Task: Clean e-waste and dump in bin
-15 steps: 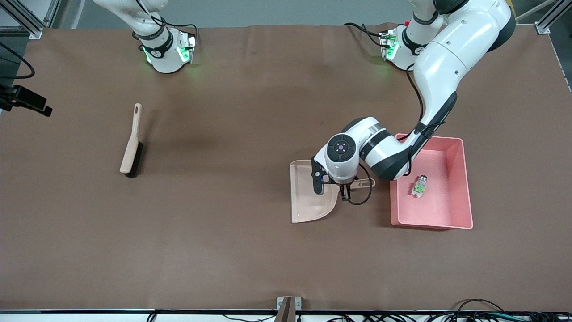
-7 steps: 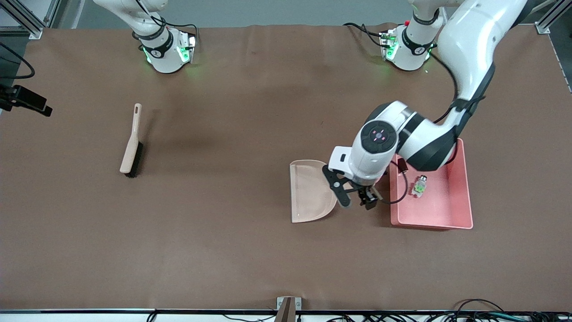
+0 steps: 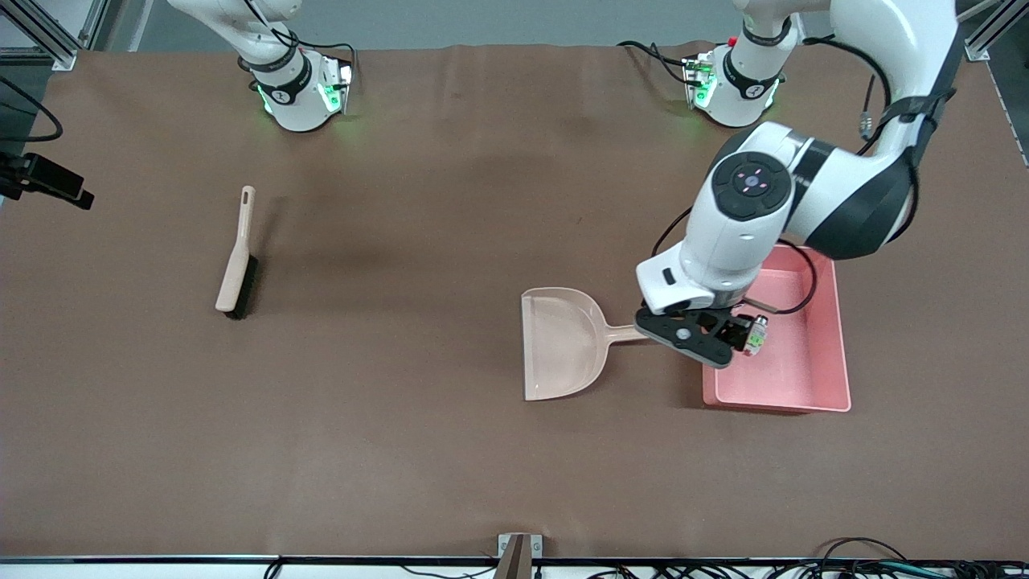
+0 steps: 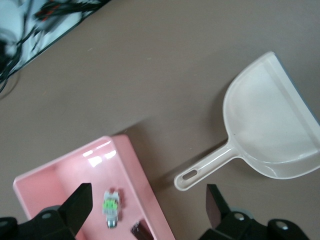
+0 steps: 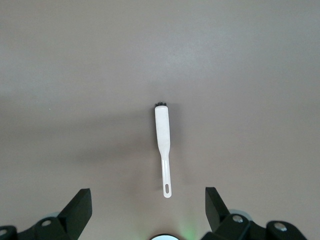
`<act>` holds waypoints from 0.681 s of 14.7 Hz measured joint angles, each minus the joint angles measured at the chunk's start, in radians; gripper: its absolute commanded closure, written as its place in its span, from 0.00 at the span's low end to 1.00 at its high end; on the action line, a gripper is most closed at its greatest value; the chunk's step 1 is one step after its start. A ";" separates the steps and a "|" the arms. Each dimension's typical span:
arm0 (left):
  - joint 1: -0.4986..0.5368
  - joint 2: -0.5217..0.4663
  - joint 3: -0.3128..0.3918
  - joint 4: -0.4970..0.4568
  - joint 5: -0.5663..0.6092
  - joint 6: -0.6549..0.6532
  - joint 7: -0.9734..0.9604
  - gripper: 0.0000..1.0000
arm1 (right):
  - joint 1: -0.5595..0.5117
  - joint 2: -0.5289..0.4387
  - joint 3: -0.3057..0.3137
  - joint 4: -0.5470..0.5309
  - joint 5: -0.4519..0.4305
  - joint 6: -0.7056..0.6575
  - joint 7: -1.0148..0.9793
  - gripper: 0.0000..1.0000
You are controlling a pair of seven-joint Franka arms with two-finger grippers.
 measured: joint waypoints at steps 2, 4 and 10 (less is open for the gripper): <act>0.026 -0.057 0.015 0.001 -0.048 -0.024 -0.017 0.00 | 0.000 0.000 0.000 0.000 0.000 0.000 0.000 0.00; 0.031 -0.135 0.081 0.002 -0.149 -0.067 -0.016 0.00 | 0.000 0.000 0.000 0.000 0.000 0.000 0.000 0.00; -0.053 -0.337 0.378 -0.006 -0.366 -0.227 -0.003 0.00 | 0.000 0.000 0.000 0.000 0.000 0.000 0.000 0.00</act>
